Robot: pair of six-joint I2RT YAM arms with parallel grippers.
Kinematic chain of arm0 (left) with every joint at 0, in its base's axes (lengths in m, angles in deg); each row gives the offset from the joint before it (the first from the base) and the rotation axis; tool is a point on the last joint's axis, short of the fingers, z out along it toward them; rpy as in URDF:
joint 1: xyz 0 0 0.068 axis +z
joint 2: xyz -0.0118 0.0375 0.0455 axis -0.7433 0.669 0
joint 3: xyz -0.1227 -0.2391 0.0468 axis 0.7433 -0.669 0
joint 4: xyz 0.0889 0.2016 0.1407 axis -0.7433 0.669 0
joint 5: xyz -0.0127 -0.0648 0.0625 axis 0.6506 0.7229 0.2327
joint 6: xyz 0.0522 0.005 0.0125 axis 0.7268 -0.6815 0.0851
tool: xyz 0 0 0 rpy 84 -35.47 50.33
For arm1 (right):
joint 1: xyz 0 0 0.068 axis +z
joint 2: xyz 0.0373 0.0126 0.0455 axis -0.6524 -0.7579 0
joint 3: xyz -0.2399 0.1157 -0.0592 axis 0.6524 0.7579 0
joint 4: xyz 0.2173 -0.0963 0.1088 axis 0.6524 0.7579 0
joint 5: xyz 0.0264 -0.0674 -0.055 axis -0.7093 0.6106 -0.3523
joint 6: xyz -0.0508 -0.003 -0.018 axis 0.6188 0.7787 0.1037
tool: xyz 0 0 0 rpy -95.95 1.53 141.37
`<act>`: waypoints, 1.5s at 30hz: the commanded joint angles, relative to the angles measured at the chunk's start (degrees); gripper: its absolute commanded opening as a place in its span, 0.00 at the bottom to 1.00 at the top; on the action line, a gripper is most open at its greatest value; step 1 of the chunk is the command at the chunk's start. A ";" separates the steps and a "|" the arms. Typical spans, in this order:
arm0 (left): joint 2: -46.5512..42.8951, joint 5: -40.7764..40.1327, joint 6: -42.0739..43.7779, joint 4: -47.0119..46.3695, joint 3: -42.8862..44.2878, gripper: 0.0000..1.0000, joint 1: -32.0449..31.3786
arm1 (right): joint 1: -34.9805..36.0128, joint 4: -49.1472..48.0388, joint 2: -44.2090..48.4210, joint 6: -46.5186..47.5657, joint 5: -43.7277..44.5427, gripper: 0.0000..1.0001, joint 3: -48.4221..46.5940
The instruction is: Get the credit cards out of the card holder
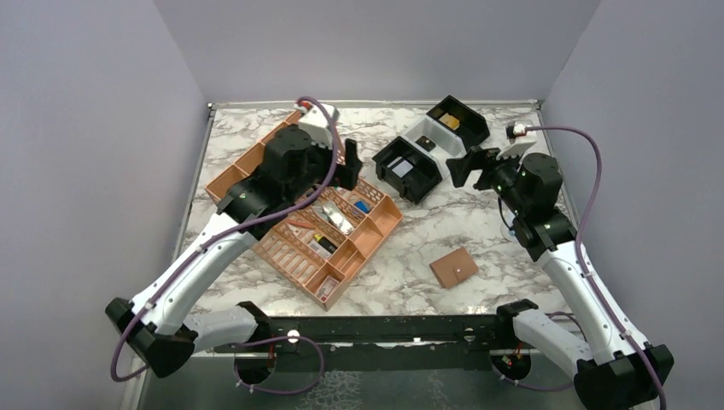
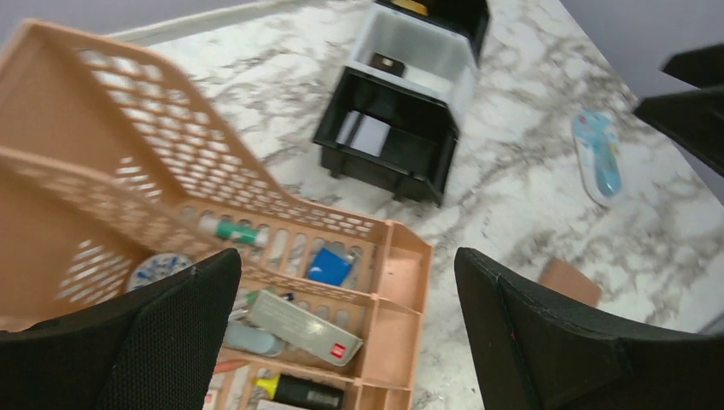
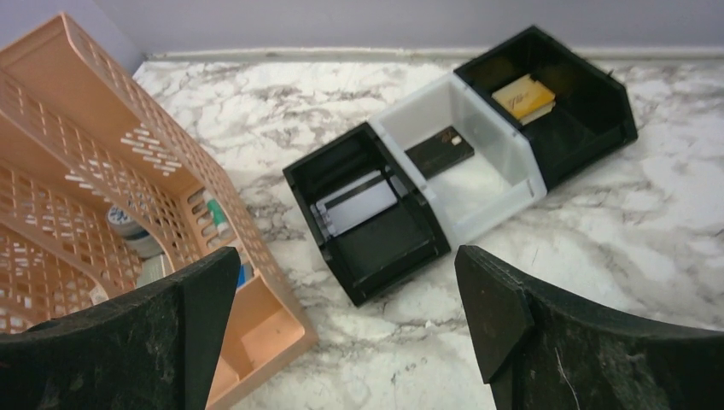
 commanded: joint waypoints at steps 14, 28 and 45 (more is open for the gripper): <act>28.34 14.94 1.02 -10.54 -3.93 0.88 -25.41 | -1.01 4.09 2.05 -12.54 1.25 1.00 10.36; 39.26 9.62 -5.69 -11.43 -9.35 0.85 -22.74 | -1.24 9.99 -2.39 -15.86 6.15 0.99 8.64; 34.81 3.49 -6.29 -7.83 -16.50 0.84 -3.37 | -1.30 10.93 -8.44 -16.86 2.68 0.99 7.57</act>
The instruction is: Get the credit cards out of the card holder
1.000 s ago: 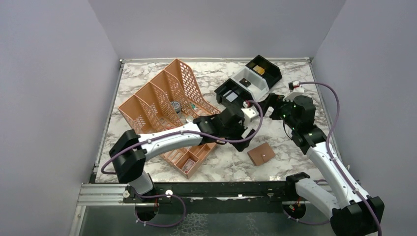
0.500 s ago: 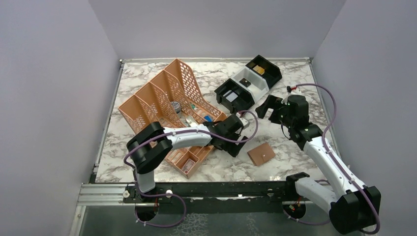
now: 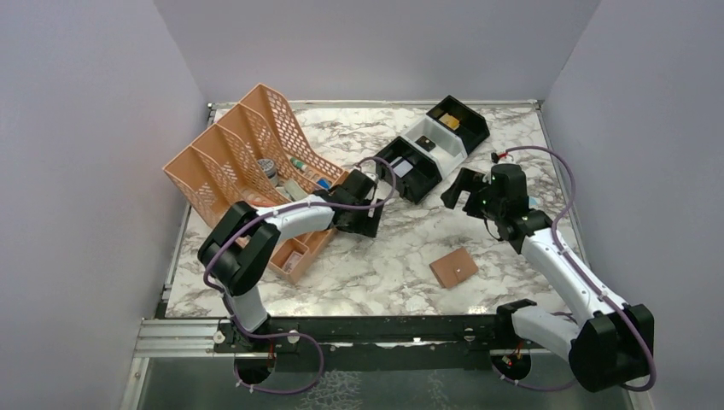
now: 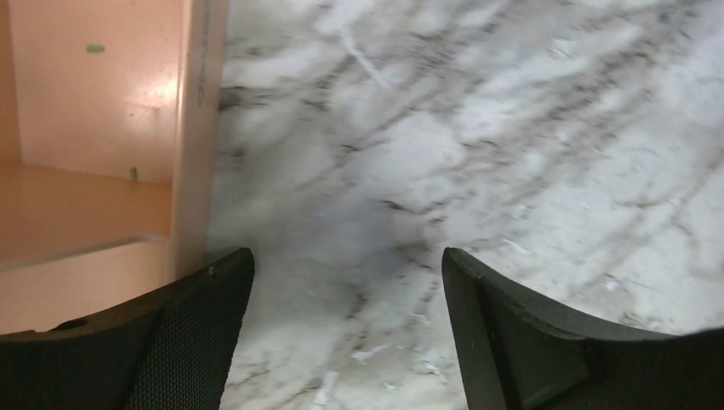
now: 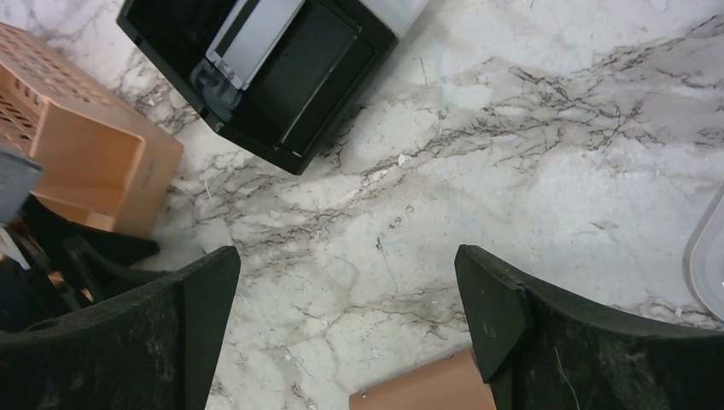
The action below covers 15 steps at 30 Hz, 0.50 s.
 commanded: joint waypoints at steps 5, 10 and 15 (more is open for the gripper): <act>-0.27 -3.91 3.58 2.89 0.52 0.84 6.76 | -0.40 1.52 -4.96 -1.11 -3.73 0.99 -3.26; 3.68 -2.06 5.15 1.78 6.17 0.84 9.65 | -0.48 1.94 -7.80 -1.21 -5.97 0.99 -4.22; 10.35 -1.14 5.48 1.66 14.68 0.84 12.11 | -0.40 2.96 -9.88 -0.87 -7.46 0.99 -5.17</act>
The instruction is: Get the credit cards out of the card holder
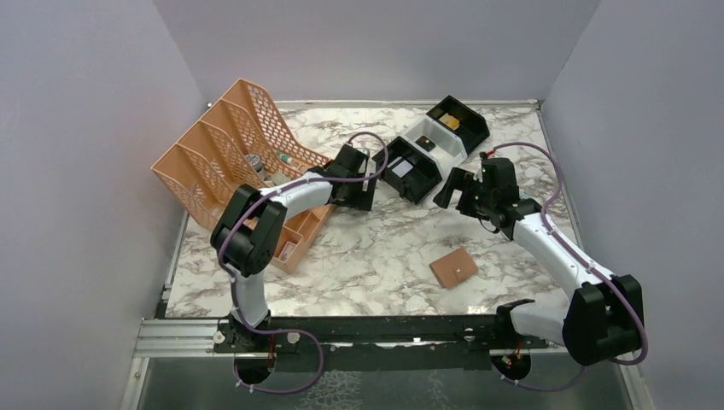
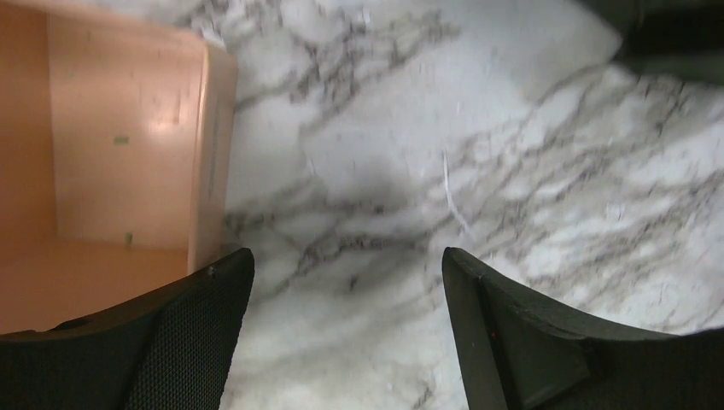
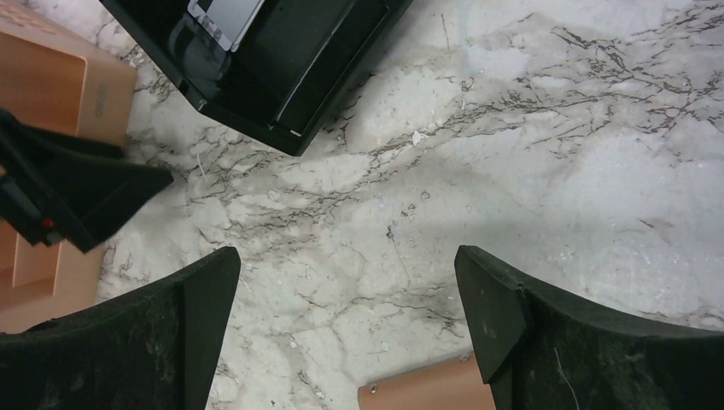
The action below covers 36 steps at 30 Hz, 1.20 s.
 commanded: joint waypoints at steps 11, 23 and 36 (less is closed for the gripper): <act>13.27 -2.70 -1.17 -0.49 15.49 0.84 11.56 | -0.42 3.44 -2.43 0.53 -2.69 0.99 -2.09; 17.85 -3.95 -1.68 0.72 23.57 0.84 15.53 | -0.38 3.37 -4.84 0.77 -4.37 0.99 -2.62; 20.44 -5.55 -1.75 1.99 27.31 0.84 19.58 | -0.38 4.03 -5.33 1.41 -4.19 0.99 -2.99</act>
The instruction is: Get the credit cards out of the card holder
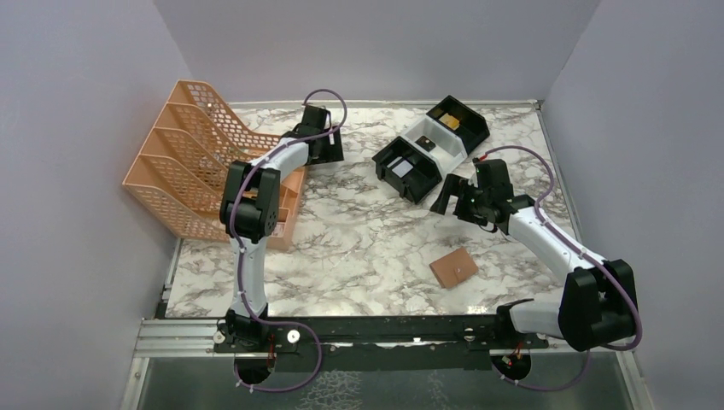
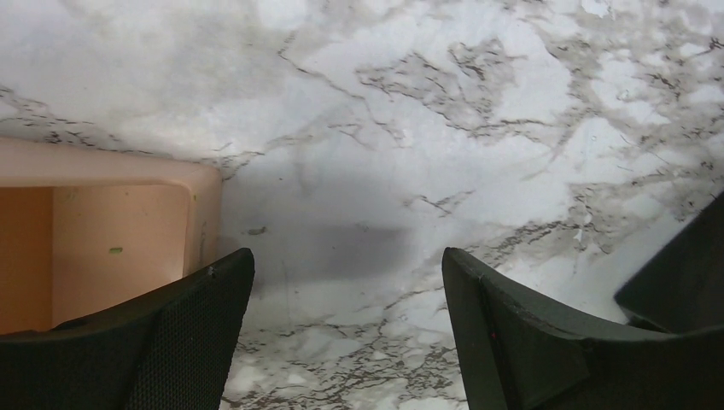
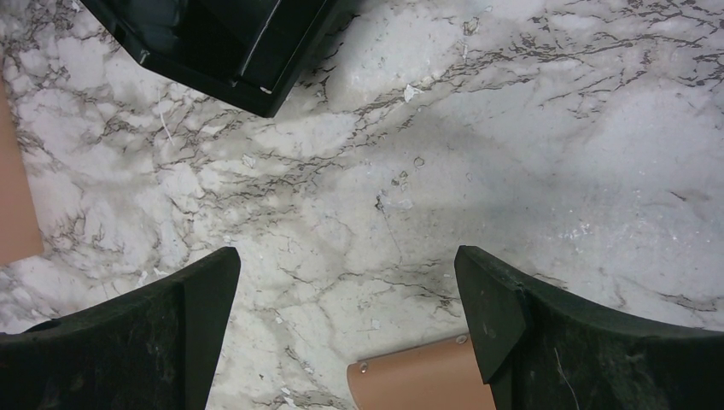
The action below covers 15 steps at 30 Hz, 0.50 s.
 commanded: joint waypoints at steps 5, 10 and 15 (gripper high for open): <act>2.79 -4.69 0.65 2.86 3.58 0.84 3.00 | -0.38 0.71 -0.94 0.89 -1.48 0.99 -2.23; 3.98 -5.80 -0.86 4.10 5.70 0.85 3.85 | -0.38 0.65 -1.53 1.06 -1.56 0.99 -2.14; 4.59 -7.40 -0.56 4.87 6.81 0.86 4.81 | -0.38 0.96 -2.23 1.41 -1.86 0.99 -2.56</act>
